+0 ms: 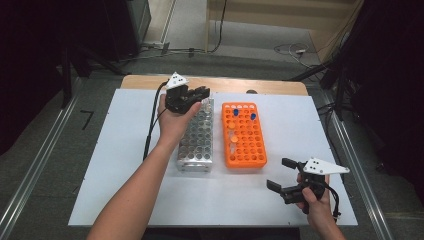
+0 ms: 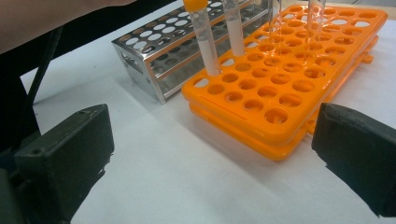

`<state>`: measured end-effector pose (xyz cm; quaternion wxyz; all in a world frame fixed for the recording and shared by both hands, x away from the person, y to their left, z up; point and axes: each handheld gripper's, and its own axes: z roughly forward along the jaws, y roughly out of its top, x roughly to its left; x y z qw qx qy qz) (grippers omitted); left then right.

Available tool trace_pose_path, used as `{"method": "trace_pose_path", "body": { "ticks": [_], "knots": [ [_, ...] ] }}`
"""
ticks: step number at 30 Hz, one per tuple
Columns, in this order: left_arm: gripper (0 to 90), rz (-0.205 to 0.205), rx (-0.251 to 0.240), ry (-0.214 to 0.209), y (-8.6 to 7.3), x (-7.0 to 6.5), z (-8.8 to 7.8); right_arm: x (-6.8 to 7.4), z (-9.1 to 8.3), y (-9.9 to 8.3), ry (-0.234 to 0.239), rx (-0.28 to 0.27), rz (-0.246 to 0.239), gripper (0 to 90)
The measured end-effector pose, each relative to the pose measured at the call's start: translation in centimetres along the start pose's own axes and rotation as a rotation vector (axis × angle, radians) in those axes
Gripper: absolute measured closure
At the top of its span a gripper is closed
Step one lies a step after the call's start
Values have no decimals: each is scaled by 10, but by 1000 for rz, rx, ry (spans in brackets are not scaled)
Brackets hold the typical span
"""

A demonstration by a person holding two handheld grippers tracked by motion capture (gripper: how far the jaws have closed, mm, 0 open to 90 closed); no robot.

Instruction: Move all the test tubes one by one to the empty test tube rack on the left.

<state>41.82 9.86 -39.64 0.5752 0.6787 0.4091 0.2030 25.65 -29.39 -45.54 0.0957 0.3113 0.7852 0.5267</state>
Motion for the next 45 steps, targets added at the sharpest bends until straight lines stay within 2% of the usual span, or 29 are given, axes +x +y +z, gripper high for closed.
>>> {"method": "trace_pose_path", "body": {
  "ticks": [8, 13, 17, 20, 25, 28, 31, 34, 39, 43, 45],
  "knots": [
    [765, -38, 5, 40, -1, 9, 19, -1, -1, 0, 2, -1, 4, 0],
    [765, -50, 18, 79, -7, 14, 29, -1, -1, -1, 8, -2, 1, 0],
    [765, -51, 16, 94, -9, 15, 34, -1, -1, -1, 9, -3, 3, 0],
    [764, -43, 34, 102, -10, 13, 37, -2, -2, -1, 9, -4, 1, 0],
    [762, 10, 102, 114, -15, 7, 42, -2, -1, -1, 8, -1, -2, 0],
    [761, 12, 135, 117, -17, 7, 44, -2, -1, -1, 6, -1, -4, 0],
    [756, 0, 146, 115, -18, 8, 44, -1, 0, -1, 7, 2, -7, 0],
    [744, -22, 164, 87, -18, 9, 43, -1, 0, -1, 7, 5, -6, 0],
    [618, -37, 169, 67, -18, 9, 39, -1, 1, -1, 8, 10, -8, 0],
    [386, -48, 152, 71, -17, 6, 32, -1, 2, -1, 9, 10, -8, 0],
    [275, -50, 147, 57, -17, 3, 28, -2, 2, -1, 9, 9, -8, 0]
  ]
}}
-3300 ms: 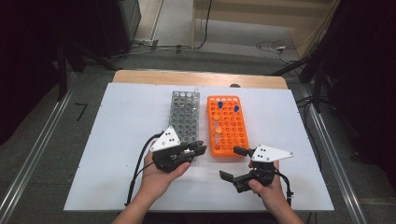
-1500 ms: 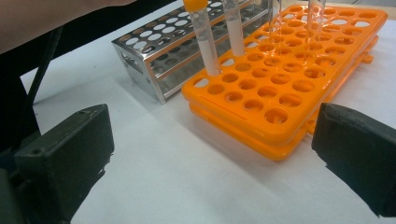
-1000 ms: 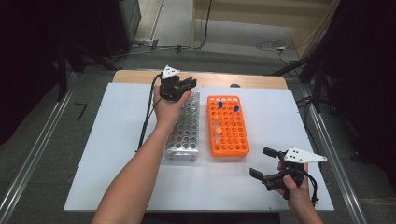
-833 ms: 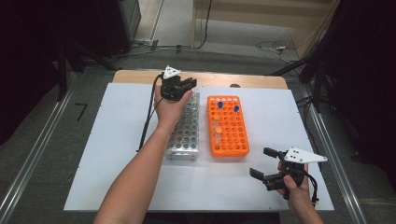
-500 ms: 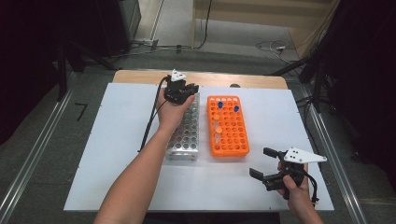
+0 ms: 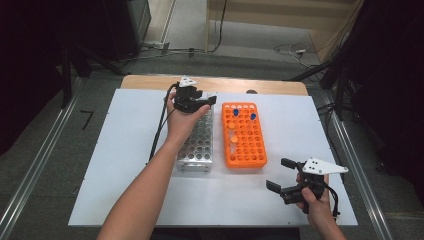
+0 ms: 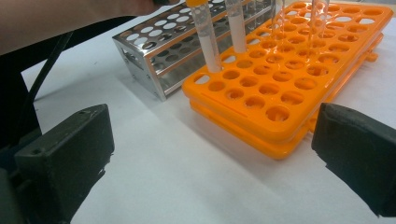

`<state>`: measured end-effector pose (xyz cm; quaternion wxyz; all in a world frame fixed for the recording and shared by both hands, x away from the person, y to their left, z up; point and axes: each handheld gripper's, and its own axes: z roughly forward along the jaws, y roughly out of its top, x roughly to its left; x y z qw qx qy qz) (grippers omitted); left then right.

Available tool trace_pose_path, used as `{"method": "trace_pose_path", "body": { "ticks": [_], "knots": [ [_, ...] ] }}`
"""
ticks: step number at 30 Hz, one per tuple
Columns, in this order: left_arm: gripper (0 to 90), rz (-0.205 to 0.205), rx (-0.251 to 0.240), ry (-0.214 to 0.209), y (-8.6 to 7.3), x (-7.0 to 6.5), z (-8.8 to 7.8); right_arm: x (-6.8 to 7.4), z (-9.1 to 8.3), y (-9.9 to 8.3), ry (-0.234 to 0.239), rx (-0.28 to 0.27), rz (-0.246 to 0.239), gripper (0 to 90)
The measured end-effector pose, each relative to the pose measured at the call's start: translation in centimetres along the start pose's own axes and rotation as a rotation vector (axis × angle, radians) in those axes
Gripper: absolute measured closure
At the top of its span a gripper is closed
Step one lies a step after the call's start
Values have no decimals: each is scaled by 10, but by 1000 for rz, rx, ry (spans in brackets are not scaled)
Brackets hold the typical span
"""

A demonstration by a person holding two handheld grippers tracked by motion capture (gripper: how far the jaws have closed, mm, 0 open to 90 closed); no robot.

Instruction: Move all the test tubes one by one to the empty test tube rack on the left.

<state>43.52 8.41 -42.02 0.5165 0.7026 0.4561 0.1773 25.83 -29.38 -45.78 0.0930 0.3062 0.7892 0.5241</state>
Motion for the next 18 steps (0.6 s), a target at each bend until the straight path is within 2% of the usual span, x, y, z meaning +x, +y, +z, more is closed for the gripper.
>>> {"method": "trace_pose_path", "body": {
  "ticks": [3, 7, 9, 14, 18],
  "knots": [
    [152, -6, -6, -29, -3, -3, -9, 0, 0, 0, 1, 3, 8, 0],
    [83, 9, -7, -56, -9, -10, -23, -2, 2, 0, 2, 2, 8, 0],
    [13, 24, -2, -68, -11, -14, -31, -2, 3, 0, 3, 3, 10, 0],
    [0, 52, -8, -95, -20, -24, -51, -3, 6, 0, 0, 5, 20, 0],
    [0, 53, -17, -111, -30, -32, -66, -3, 7, 1, -5, 6, 18, 0]
  ]
}}
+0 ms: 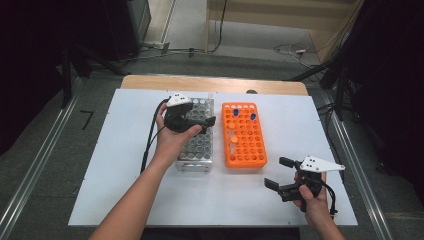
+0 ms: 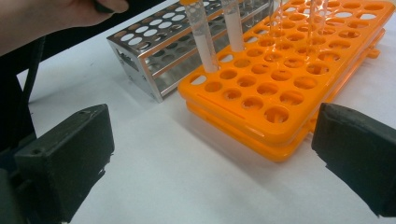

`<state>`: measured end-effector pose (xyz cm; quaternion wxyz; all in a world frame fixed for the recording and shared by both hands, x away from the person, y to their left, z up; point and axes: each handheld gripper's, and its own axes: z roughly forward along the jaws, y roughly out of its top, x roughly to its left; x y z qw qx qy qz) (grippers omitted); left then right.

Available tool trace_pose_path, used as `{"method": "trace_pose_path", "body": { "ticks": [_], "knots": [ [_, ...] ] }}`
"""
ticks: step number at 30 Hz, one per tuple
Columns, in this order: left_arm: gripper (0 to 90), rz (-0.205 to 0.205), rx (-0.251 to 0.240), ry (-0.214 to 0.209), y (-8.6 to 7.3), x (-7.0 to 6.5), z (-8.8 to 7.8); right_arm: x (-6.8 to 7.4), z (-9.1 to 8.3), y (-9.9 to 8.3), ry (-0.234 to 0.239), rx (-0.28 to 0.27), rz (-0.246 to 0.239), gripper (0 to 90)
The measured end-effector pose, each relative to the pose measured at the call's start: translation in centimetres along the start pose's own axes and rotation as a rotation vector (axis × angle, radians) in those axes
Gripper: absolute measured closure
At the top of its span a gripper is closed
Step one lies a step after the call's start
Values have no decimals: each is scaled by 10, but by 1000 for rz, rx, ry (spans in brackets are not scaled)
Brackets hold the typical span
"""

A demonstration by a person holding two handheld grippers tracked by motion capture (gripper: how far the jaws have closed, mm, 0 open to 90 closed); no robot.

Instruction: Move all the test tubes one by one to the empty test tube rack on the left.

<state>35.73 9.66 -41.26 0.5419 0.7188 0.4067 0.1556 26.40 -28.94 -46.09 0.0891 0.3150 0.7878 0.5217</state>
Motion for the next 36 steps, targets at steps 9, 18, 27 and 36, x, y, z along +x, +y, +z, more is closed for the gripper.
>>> {"method": "trace_pose_path", "body": {
  "ticks": [9, 18, 27, 36],
  "knots": [
    [0, 27, -29, -25, -23, -23, -30, -1, 5, -1, 6, 10, 9, 0],
    [0, 43, -29, -33, -56, -38, -53, -8, 6, 4, -10, -7, 25, 0],
    [0, 11, -61, -37, -77, -32, -75, -17, 12, 24, -21, -34, 26, 0],
    [0, -10, -62, -36, -82, -29, -80, -34, 40, 45, -35, -19, 35, 24]
  ]
}}
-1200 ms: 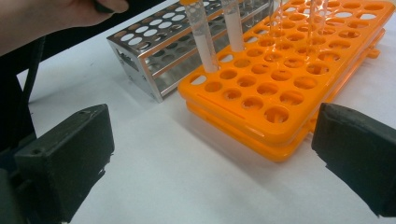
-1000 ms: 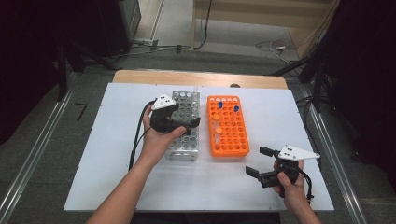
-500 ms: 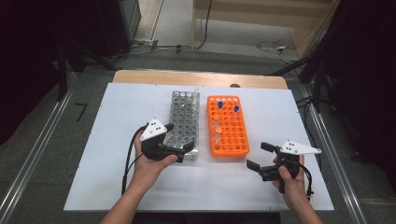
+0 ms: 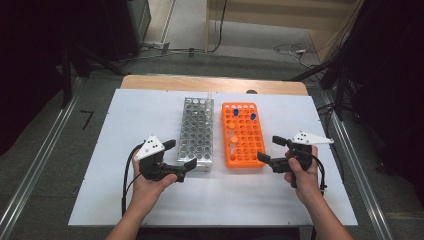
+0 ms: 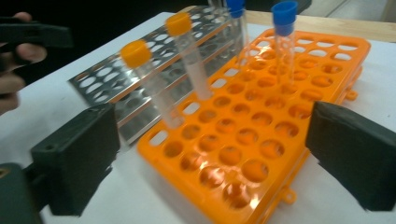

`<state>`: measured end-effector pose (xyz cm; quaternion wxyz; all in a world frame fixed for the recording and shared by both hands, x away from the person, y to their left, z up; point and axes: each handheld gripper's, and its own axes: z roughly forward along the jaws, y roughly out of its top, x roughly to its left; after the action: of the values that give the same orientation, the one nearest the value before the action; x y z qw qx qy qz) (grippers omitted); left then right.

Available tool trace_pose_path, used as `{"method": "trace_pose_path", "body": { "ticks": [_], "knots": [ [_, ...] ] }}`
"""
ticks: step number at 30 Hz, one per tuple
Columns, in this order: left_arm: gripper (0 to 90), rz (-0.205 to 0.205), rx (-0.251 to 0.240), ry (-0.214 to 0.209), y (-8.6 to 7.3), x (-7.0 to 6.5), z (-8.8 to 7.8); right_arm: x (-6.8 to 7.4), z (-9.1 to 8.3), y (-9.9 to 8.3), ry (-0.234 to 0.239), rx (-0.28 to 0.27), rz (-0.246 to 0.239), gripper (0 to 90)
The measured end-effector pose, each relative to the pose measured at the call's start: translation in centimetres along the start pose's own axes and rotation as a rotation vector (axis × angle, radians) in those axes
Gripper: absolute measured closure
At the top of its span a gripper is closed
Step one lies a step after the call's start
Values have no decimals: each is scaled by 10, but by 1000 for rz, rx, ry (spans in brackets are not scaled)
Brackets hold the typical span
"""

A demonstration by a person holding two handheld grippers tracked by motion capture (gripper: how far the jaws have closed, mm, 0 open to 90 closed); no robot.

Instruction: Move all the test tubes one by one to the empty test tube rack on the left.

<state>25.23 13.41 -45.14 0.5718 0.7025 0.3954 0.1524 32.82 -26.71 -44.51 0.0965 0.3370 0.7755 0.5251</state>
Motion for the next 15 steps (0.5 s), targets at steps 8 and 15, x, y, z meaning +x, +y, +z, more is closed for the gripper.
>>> {"method": "trace_pose_path", "body": {
  "ticks": [8, 15],
  "knots": [
    [0, 2, -5, -1, 1, 0, -1, -27, 29, 15, -62, -5, 87, 250],
    [0, -5, -6, 19, 1, 3, -3, -34, 54, 23, -122, 53, 53, 490]
  ]
}}
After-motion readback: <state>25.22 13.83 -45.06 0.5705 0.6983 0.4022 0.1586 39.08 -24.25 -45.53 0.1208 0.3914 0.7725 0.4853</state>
